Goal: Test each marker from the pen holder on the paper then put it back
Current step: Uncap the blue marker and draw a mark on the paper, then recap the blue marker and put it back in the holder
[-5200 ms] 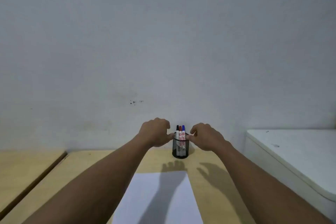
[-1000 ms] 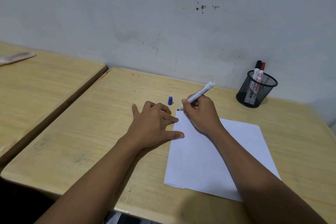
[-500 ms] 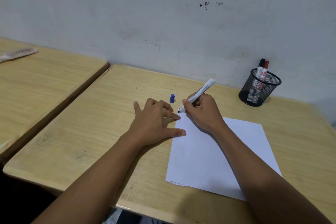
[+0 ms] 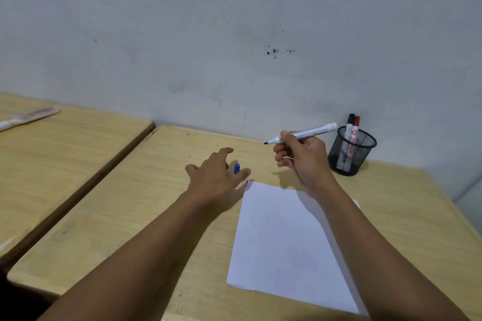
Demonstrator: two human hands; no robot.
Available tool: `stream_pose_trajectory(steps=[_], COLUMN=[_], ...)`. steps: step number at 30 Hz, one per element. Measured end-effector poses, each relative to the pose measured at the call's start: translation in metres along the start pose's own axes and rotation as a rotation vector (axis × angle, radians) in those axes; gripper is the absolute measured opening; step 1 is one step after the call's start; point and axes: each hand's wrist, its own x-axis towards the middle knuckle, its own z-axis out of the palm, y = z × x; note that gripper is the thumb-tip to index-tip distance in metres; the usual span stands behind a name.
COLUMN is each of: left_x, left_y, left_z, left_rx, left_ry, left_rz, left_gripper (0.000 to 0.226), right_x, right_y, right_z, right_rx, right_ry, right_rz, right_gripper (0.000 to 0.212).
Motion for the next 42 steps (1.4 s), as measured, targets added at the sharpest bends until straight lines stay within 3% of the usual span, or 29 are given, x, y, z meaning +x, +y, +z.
stream_pose_trajectory(steps=[3,5,8,11,17,30,38,40,42], left_x=[0.02,0.023,0.012,-0.007,-0.033,-0.054,-0.059,-0.054,-0.046], left_y=[0.005,0.009,0.024,0.051,0.102,0.173,0.193,0.193,0.197], left_z=[-0.006,-0.008,-0.012,-0.023,-0.036,-0.037,-0.027,-0.026,-0.032], left_rx=[0.14,0.104,-0.232,-0.659,-0.793,-0.636,-0.305,-0.191,-0.106], left_ry=[-0.081,-0.025,0.05,-0.015,-0.105,-0.165,0.196,0.235,0.265], left_rz=[-0.038,-0.069,-0.101,-0.02,0.218,0.454,0.644,0.645,0.615], left_gripper=[0.031,0.02,0.011,0.009,0.014,0.018,0.012,0.014,0.016], right_x=[-0.009,-0.016,-0.029,-0.042,-0.064,-0.098,-0.104,-0.104,-0.101], right_y=[-0.013,-0.019,-0.028,-0.038,-0.069,-0.111,-0.115,-0.118,-0.117], right_z=[-0.007,-0.015,-0.026,-0.032,-0.045,-0.092,-0.097,-0.1,-0.106], right_rx=[0.009,0.019,0.007,-0.006,-0.009,-0.086,-0.019,-0.085,-0.224], right_ry=[-0.003,0.016,0.043,0.062,0.094,0.009,0.106,0.123,0.248], right_rz=[-0.028,-0.03,-0.03,-0.025,-0.071,-0.15,-0.103,-0.065,-0.107], right_gripper=[0.02,0.02,0.02,0.022,0.023,0.026,0.03,0.04,0.049])
